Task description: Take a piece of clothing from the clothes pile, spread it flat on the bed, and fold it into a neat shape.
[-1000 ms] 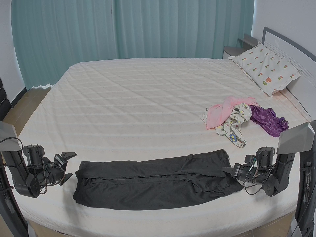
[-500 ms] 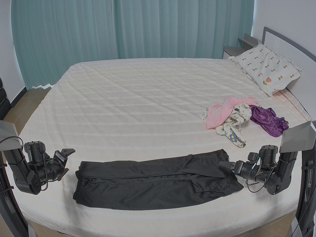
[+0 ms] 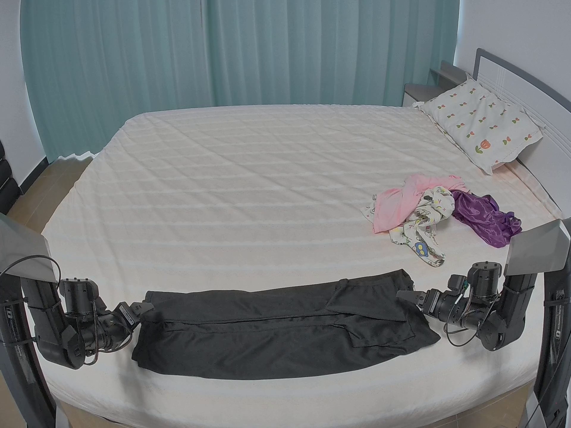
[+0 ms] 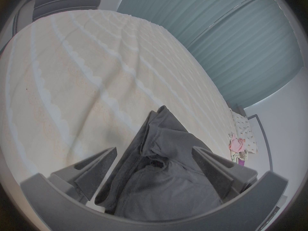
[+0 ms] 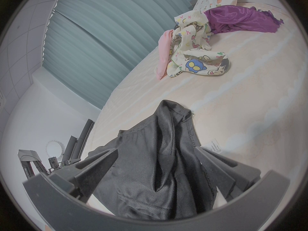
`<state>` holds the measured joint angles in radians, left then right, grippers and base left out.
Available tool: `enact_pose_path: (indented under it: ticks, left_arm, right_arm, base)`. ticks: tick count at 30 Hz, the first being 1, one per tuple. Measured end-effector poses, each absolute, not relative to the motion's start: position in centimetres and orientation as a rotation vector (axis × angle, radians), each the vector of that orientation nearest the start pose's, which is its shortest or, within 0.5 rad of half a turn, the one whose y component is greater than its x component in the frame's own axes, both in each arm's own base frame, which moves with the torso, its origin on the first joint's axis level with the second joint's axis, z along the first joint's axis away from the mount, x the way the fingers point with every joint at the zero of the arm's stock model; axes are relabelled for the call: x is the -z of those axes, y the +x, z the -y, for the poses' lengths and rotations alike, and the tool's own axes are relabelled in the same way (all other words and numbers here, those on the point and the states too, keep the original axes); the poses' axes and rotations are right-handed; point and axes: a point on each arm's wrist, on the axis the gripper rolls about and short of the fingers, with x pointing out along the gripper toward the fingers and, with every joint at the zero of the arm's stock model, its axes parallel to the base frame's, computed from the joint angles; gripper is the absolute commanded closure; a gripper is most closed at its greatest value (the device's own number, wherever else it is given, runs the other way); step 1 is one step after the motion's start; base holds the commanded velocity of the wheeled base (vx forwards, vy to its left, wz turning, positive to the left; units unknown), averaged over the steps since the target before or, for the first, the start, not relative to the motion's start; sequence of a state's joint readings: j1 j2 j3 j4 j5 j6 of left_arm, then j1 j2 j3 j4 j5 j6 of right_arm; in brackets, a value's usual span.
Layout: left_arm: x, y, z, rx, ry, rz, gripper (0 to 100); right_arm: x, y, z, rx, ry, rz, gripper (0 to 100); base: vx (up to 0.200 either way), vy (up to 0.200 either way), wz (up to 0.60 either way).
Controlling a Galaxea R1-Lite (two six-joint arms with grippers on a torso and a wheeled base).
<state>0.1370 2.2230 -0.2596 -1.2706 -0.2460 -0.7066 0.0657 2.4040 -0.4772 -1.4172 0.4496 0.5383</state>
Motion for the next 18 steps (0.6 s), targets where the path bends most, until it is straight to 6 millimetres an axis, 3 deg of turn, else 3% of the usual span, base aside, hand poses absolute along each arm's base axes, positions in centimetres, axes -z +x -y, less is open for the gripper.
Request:
enact_pose_path:
  ticks: [18]
  left_arm:
    - [3.2,26.0,-2.7,-0.227,-0.777,-0.713,100]
  right_arm:
    - [3.9,31.8,-3.1,-0.356,0.615,-0.638,0]
  base:
    - [0.0,0.0,0.0]
